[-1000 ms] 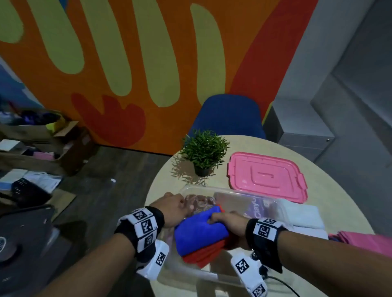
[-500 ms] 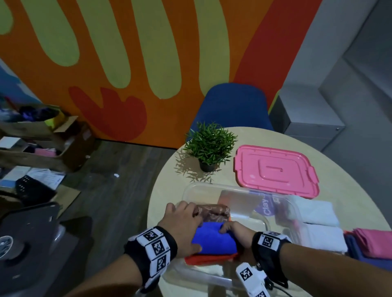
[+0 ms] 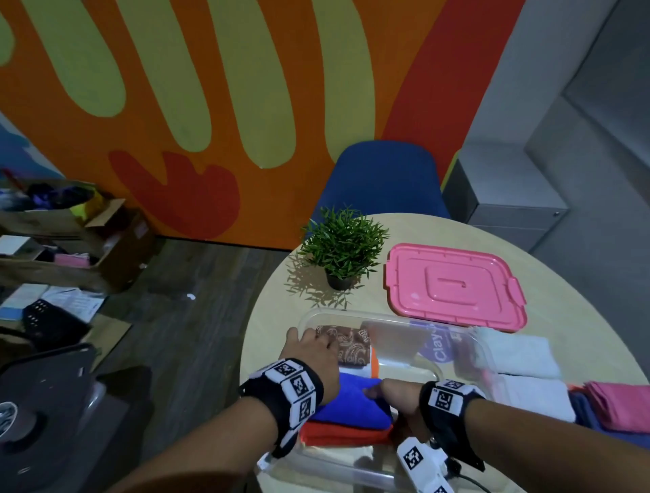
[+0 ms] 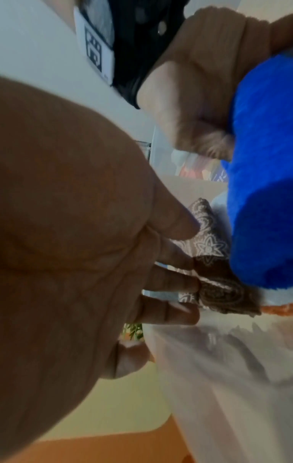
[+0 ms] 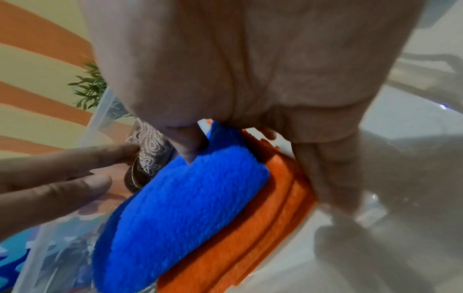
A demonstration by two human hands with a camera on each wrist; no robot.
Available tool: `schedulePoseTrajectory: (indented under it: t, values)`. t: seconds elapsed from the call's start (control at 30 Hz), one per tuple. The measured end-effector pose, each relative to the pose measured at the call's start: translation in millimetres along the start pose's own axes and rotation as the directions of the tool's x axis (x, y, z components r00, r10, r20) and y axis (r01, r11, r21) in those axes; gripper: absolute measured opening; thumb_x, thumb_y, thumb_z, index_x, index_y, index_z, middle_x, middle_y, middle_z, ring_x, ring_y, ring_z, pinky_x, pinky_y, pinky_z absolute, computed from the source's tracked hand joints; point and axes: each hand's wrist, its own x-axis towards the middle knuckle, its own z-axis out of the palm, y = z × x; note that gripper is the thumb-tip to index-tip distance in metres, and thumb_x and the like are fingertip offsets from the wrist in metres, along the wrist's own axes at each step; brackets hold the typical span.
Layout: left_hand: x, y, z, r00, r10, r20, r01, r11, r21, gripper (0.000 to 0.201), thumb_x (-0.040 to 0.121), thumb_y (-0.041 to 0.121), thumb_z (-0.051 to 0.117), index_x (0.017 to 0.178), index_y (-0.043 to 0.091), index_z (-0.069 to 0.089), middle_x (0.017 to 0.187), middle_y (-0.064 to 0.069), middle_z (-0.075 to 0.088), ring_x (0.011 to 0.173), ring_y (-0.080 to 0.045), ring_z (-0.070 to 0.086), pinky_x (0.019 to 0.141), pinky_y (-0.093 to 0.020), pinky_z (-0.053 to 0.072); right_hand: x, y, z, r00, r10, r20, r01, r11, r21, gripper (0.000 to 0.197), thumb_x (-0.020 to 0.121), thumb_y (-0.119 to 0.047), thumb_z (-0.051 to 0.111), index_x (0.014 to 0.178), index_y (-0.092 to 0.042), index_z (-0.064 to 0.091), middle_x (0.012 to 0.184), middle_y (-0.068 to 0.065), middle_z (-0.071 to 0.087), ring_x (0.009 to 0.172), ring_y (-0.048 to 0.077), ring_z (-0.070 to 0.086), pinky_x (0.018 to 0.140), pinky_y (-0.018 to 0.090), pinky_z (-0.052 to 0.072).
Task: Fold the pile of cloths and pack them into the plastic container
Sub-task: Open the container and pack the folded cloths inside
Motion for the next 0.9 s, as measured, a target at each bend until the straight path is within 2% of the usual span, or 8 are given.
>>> schedulePoseTrajectory:
  t: [0.07,0.2,0.33,0.4,0.5,0.6,0.73,0.9]
  values:
    - [6,0,-5,0.998,-0.013,0.055,0.013,1.0,-0.009,0.067,0.089,0.027,0.042,0.152,0.016,0.022,0.153,-0.007,0.032,0.135,-0.03,0.029,0.106,-0.055,0.016,2,-2,-2,0.998,0.023,0.058,-0.019,0.998,-0.056,0.061,0.093,-0.045,0.058,0.139,-0.008,0.042,0.114,0.022,0.063,0.074,0.033,0.067,0.085,0.046,0.056]
    - [11,-1,-6,0.996,0.004,0.094,-0.008,0.999,0.04,0.069,0.087,0.035,0.049,0.15,0.018,0.027,0.151,-0.008,0.034,0.134,-0.031,0.029,0.106,-0.056,0.016,-5,-4,-4,0.982,-0.011,0.189,0.03,0.995,-0.098,0.048,0.093,-0.049,0.062,0.114,-0.006,0.055,0.076,0.011,0.072,0.056,0.022,0.066,0.071,0.036,0.056]
    - [11,-2,-1,0.995,0.018,0.102,-0.022,0.999,0.039,0.075,0.087,0.049,0.053,0.15,0.019,0.025,0.153,-0.008,0.032,0.135,-0.032,0.029,0.107,-0.057,0.017,-13,-3,1,0.967,-0.004,0.254,0.052,0.982,-0.184,0.052,0.074,-0.048,0.083,0.099,-0.009,0.059,0.052,0.003,0.058,0.047,0.017,0.054,0.062,0.03,0.047]
    - [9,-1,0,0.997,0.027,0.07,-0.03,0.999,0.045,0.079,0.087,0.054,0.053,0.151,0.019,0.024,0.152,-0.007,0.033,0.134,-0.032,0.031,0.107,-0.056,0.018,-11,-4,4,0.971,-0.02,0.239,0.074,0.974,-0.216,0.039,0.079,-0.041,0.082,0.1,-0.013,0.065,0.068,0.001,0.07,0.056,0.015,0.062,0.07,0.032,0.053]
    - [6,1,3,1.0,0.012,0.015,-0.013,0.998,0.065,0.079,0.089,0.057,0.053,0.15,0.017,0.024,0.15,-0.008,0.035,0.133,-0.031,0.032,0.106,-0.054,0.018,-8,-10,4,0.984,0.046,0.171,0.028,0.915,-0.403,0.068,0.08,-0.054,0.075,0.131,-0.012,0.059,0.112,0.007,0.071,0.082,0.019,0.066,0.089,0.036,0.055]
    - [6,5,2,1.0,-0.008,0.001,0.008,0.996,0.091,0.075,0.09,0.055,0.052,0.15,0.016,0.027,0.148,-0.009,0.039,0.132,-0.031,0.033,0.104,-0.053,0.018,-19,-20,2,0.988,0.074,0.134,0.016,0.82,-0.572,0.076,0.085,-0.064,0.063,0.139,-0.013,0.05,0.116,0.011,0.064,0.077,0.015,0.062,0.069,0.026,0.049]
    - [6,4,-5,0.999,-0.009,0.037,0.006,0.996,0.085,0.067,0.093,0.051,0.049,0.148,0.018,0.031,0.149,-0.007,0.039,0.133,-0.03,0.034,0.106,-0.054,0.018,-26,-24,-11,0.985,0.049,0.165,0.052,0.827,-0.56,0.087,0.07,-0.071,0.074,0.133,-0.015,0.053,0.122,0.009,0.066,0.11,0.028,0.065,0.095,0.039,0.051]
    - [2,-9,-13,0.999,0.026,0.042,-0.023,0.996,-0.084,0.062,0.092,0.051,0.052,0.144,0.022,0.037,0.148,-0.001,0.038,0.133,-0.027,0.034,0.103,-0.057,0.025,-31,-24,-15,0.98,-0.034,0.198,0.144,0.808,-0.571,0.073,0.08,-0.056,0.075,0.139,-0.021,0.048,0.133,0.008,0.062,0.12,0.026,0.061,0.095,0.036,0.053]
